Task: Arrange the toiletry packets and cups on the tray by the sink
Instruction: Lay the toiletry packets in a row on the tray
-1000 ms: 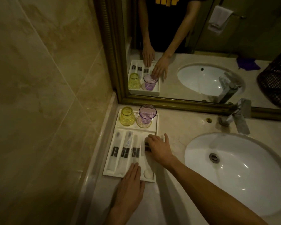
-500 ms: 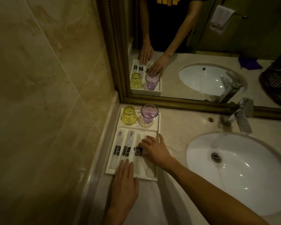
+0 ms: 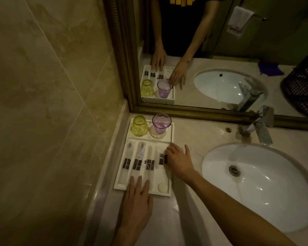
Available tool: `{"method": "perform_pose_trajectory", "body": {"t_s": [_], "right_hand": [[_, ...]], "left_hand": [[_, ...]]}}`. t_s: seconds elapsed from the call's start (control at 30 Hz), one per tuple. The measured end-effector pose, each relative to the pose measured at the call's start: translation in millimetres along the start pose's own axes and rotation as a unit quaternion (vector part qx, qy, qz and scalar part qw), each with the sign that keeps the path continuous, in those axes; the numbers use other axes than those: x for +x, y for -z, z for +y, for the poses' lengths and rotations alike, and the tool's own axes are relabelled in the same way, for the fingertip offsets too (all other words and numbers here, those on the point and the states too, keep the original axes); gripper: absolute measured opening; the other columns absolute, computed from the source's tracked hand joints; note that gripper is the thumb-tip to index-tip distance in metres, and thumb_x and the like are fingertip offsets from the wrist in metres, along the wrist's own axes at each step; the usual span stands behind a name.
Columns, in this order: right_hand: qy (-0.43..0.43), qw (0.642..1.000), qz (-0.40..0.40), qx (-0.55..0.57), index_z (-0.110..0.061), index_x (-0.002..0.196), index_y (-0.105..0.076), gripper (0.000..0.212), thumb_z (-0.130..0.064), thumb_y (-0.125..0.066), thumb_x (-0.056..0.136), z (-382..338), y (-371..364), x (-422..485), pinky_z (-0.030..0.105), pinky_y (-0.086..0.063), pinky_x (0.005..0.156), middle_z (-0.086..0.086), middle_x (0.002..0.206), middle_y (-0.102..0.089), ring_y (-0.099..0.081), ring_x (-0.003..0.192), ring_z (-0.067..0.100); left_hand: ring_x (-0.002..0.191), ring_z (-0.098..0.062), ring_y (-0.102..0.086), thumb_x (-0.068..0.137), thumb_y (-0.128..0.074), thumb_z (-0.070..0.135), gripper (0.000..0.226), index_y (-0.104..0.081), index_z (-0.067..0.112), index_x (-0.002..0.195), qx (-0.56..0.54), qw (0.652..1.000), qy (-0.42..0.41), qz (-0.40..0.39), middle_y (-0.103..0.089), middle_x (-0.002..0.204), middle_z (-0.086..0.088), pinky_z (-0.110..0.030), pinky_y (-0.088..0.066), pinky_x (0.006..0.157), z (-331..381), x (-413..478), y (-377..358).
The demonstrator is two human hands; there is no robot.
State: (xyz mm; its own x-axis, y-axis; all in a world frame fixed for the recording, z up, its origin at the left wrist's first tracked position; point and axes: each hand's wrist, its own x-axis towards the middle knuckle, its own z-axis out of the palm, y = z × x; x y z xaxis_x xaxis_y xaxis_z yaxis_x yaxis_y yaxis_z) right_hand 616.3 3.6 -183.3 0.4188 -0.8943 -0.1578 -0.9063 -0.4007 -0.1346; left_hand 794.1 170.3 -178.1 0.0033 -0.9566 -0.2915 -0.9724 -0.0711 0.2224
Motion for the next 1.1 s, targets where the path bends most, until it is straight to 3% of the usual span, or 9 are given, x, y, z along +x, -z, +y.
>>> {"method": "perform_pose_trajectory", "body": {"t_s": [0.23, 0.37, 0.47, 0.6, 0.73, 0.83, 0.9, 0.97, 1.1], "right_hand": [[-0.009, 1.0, 0.003, 0.019, -0.021, 0.134, -0.056, 0.04, -0.032, -0.058, 0.096, -4, 5, 3, 0.063, -0.01, 0.12, 0.0, 0.15, -0.048, -0.023, 0.153, 0.02], [-0.029, 0.996, 0.052, 0.06, -0.021, 0.139, -0.053, 0.047, -0.03, -0.061, 0.094, -2, 13, 3, 0.058, -0.017, 0.121, 0.0, 0.149, -0.05, -0.033, 0.147, 0.02], [0.067, 0.996, 0.065, -0.001, -0.021, 0.134, -0.059, 0.045, -0.01, -0.059, 0.091, -5, 18, 10, 0.059, -0.021, 0.118, 0.005, 0.142, -0.055, -0.044, 0.139, 0.026], [0.178, 0.978, 0.012, -0.106, -0.02, 0.123, -0.065, 0.03, -0.013, -0.059, 0.094, -13, 24, 24, 0.055, -0.028, 0.115, 0.009, 0.144, -0.052, -0.044, 0.137, 0.031], [0.241, 0.958, 0.011, -0.156, -0.016, 0.108, -0.068, 0.02, -0.014, -0.061, 0.09, -12, 32, 34, 0.041, -0.041, 0.089, 0.005, 0.123, -0.059, -0.053, 0.112, 0.028], [0.29, 0.946, 0.048, -0.139, -0.015, 0.103, -0.07, 0.016, -0.015, -0.064, 0.088, -7, 38, 35, 0.037, -0.043, 0.079, 0.004, 0.12, -0.063, -0.057, 0.102, 0.025], [0.243, 0.964, 0.094, -0.059, -0.014, 0.097, -0.067, 0.013, -0.019, -0.066, 0.085, -6, 43, 33, 0.038, -0.045, 0.072, 0.006, 0.111, -0.067, -0.061, 0.095, 0.028], [0.122, 0.983, 0.103, 0.085, -0.014, 0.089, -0.059, 0.013, -0.023, -0.064, 0.083, -10, 47, 33, 0.035, -0.04, 0.063, 0.009, 0.093, -0.067, -0.063, 0.083, 0.032], [-0.113, 0.955, 0.044, 0.269, -0.014, 0.08, -0.051, 0.017, -0.017, -0.067, 0.085, -20, 47, 39, 0.035, -0.043, 0.059, 0.012, 0.079, -0.062, -0.065, 0.079, 0.035]], "left_hand": [[0.153, -0.026, 0.015, 0.101, -0.021, 0.048, 0.061, -0.01, 0.03, 0.159, -0.004, 1.0, -0.007, 0.002, 0.001, 0.169, -0.002, -0.045, -0.006, 0.126, 2, -1, 1], [0.154, -0.019, 0.001, 0.1, -0.026, 0.045, 0.06, -0.024, 0.026, 0.157, -0.047, 0.997, -0.051, 0.038, -0.016, 0.168, 0.0, -0.039, -0.01, 0.126, 6, 7, 3], [0.154, -0.017, -0.006, 0.1, -0.023, 0.046, 0.059, -0.022, 0.028, 0.156, -0.047, 0.996, -0.072, 0.018, -0.018, 0.167, -0.001, -0.04, -0.009, 0.126, 15, 18, 4], [0.154, -0.017, -0.007, 0.102, -0.029, 0.044, 0.057, -0.021, 0.029, 0.156, -0.039, 0.997, -0.06, -0.004, -0.017, 0.168, -0.002, -0.035, 0.0, 0.124, 19, 22, 2], [0.154, -0.017, -0.006, 0.102, -0.03, 0.042, 0.057, -0.022, 0.028, 0.157, -0.041, 0.997, -0.062, -0.014, -0.014, 0.168, -0.001, -0.036, -0.002, 0.126, 17, 21, 1], [0.154, -0.016, -0.008, 0.103, -0.029, 0.042, 0.057, -0.021, 0.027, 0.157, -0.043, 0.997, -0.062, -0.016, -0.015, 0.168, 0.0, -0.039, -0.008, 0.126, 15, 21, 1], [0.154, -0.016, -0.009, 0.103, -0.029, 0.042, 0.057, -0.022, 0.027, 0.157, -0.046, 0.997, -0.063, -0.014, -0.017, 0.168, 0.0, -0.04, -0.009, 0.126, 15, 22, 1], [0.154, -0.016, -0.009, 0.103, -0.029, 0.042, 0.056, -0.023, 0.026, 0.157, -0.05, 0.997, -0.066, -0.013, -0.017, 0.168, -0.001, -0.04, -0.009, 0.126, 16, 23, 1], [0.154, -0.015, -0.01, 0.102, -0.028, 0.042, 0.057, -0.025, 0.026, 0.156, -0.054, 0.996, -0.071, -0.003, -0.019, 0.167, 0.0, -0.035, -0.004, 0.126, 14, 23, -1]]}}
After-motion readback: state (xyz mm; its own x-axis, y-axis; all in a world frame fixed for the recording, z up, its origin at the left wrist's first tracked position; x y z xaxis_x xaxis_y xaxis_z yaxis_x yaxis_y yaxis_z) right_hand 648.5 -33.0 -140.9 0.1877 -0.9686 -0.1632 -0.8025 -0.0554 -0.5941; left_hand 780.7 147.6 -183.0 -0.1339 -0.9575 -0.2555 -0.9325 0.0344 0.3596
